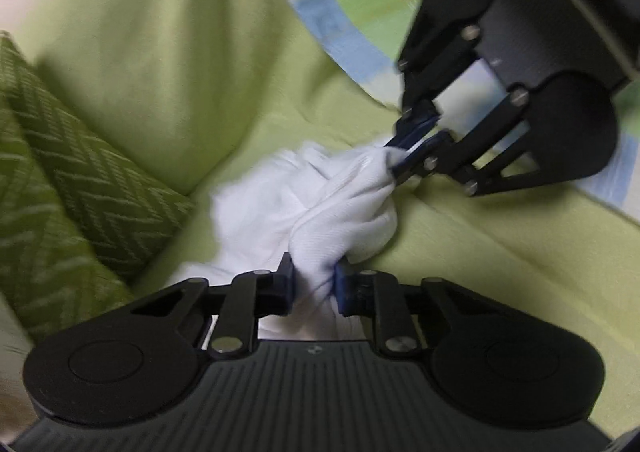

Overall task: Fold clothes
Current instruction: 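Grasp the white undershirt with the left gripper while the right gripper grasps it too, then lift the undershirt by its shoulder straps with both grippers and shake it open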

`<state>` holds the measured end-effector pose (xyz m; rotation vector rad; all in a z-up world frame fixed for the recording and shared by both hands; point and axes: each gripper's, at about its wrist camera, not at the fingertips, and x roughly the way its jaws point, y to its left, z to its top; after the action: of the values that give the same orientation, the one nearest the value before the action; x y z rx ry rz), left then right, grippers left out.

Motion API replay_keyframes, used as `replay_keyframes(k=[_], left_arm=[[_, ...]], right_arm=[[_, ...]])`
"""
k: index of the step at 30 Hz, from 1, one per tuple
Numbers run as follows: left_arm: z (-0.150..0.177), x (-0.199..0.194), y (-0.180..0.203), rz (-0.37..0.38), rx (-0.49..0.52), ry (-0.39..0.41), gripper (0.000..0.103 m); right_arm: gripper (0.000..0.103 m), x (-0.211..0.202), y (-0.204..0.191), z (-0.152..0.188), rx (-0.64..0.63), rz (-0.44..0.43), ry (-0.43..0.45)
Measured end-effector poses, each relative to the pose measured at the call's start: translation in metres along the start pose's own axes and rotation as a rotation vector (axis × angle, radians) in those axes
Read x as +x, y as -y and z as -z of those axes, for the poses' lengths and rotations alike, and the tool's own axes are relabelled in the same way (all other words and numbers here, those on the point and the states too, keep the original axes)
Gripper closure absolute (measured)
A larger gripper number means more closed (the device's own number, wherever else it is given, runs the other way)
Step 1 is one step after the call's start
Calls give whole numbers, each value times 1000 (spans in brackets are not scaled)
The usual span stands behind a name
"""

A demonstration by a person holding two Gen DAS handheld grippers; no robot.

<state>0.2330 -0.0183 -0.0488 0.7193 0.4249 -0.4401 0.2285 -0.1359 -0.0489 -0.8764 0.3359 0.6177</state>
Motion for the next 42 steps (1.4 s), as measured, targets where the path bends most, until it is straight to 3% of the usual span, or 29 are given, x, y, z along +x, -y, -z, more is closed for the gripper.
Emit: replay_keyframes(k=[6, 12, 18, 23, 27, 30, 32, 34, 36, 37, 39, 42], left_arm=[[-62, -83, -43, -53, -52, 151, 88], [-135, -197, -29, -16, -39, 337, 88], [-183, -298, 37, 130, -49, 474, 88], [-200, -336, 110, 316, -94, 509, 88], [-208, -319, 157, 484, -193, 442, 88], [-217, -273, 190, 607, -279, 326, 87], [-221, -227, 206, 643, -306, 237, 87], [-225, -179, 226, 654, -309, 138, 86], [-223, -129, 236, 632, -290, 44, 85], [-223, -108, 239, 607, -281, 8, 86], [-221, -80, 233, 558, -271, -26, 85], [-215, -62, 214, 505, -244, -26, 78]], right_arm=[[98, -107, 61, -43, 109, 133, 119], [98, -255, 90, -48, 203, 239, 200], [98, -402, 82, -14, 270, 350, 184], [98, -487, 58, 30, 264, 385, 70], [98, -506, 59, 69, 245, 359, -48], [98, -476, 80, 100, 277, 285, -127], [98, -440, 98, 125, 293, 223, -184], [96, -382, 118, 150, 325, 155, -239], [76, -333, 132, 179, 352, 129, -286], [67, -326, 133, 193, 374, 143, -295], [66, -322, 147, 219, 514, 148, -272], [55, -337, 156, 254, 700, 184, -220]])
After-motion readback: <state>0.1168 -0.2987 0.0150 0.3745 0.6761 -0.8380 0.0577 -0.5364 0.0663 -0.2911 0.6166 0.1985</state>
